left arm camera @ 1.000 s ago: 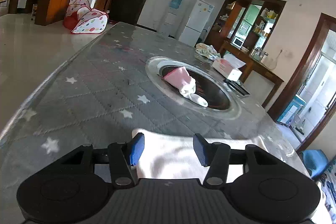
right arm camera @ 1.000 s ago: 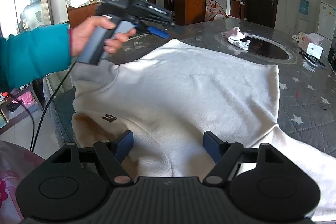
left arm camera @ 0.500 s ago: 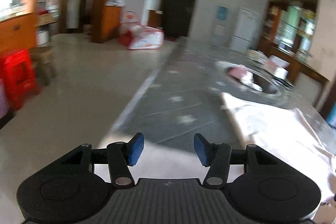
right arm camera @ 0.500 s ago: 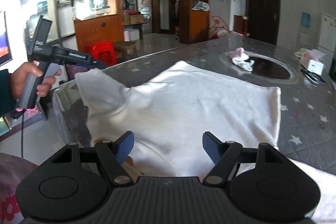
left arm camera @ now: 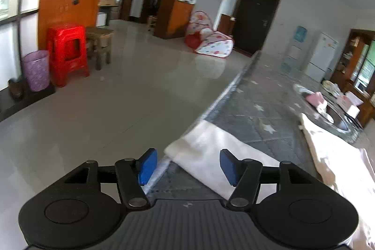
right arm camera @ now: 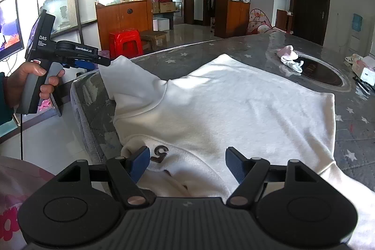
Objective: Fold clothes
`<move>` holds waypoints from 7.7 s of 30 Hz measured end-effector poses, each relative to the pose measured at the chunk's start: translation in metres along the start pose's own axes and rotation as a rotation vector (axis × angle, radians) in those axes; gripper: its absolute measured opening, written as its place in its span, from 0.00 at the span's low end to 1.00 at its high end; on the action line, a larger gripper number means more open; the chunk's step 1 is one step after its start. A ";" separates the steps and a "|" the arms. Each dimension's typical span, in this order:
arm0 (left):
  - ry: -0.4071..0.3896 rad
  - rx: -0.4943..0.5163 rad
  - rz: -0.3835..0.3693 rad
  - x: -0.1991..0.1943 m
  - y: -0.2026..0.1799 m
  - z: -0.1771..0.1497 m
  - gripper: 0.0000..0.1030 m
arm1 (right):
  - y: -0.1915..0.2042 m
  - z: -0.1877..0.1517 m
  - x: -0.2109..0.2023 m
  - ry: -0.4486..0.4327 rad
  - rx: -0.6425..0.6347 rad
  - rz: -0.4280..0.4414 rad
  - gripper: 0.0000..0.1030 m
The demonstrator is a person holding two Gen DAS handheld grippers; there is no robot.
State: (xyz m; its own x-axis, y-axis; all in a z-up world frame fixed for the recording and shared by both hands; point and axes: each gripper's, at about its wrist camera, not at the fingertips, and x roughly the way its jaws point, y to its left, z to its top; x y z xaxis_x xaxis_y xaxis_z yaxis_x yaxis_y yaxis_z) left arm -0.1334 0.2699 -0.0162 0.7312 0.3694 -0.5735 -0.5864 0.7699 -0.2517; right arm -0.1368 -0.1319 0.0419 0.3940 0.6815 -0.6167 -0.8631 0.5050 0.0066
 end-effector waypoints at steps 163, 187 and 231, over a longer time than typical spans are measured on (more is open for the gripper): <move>0.141 0.485 -0.725 -0.020 -0.196 -0.038 0.79 | -0.180 -0.097 -0.107 -0.056 0.727 -0.877 0.40; 0.125 0.490 -0.684 -0.026 -0.190 -0.046 0.98 | -0.160 -0.028 -0.126 -0.311 0.640 -0.489 0.05; 0.093 0.398 -0.687 -0.035 -0.162 -0.033 1.00 | -0.072 0.036 -0.045 -0.037 0.193 -0.106 0.28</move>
State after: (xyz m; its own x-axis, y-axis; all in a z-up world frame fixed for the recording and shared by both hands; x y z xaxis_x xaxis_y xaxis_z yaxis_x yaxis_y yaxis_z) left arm -0.0750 0.1152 0.0190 0.8415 -0.2864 -0.4582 0.1660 0.9440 -0.2853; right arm -0.0813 -0.1798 0.0976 0.4938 0.6366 -0.5924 -0.7410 0.6646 0.0964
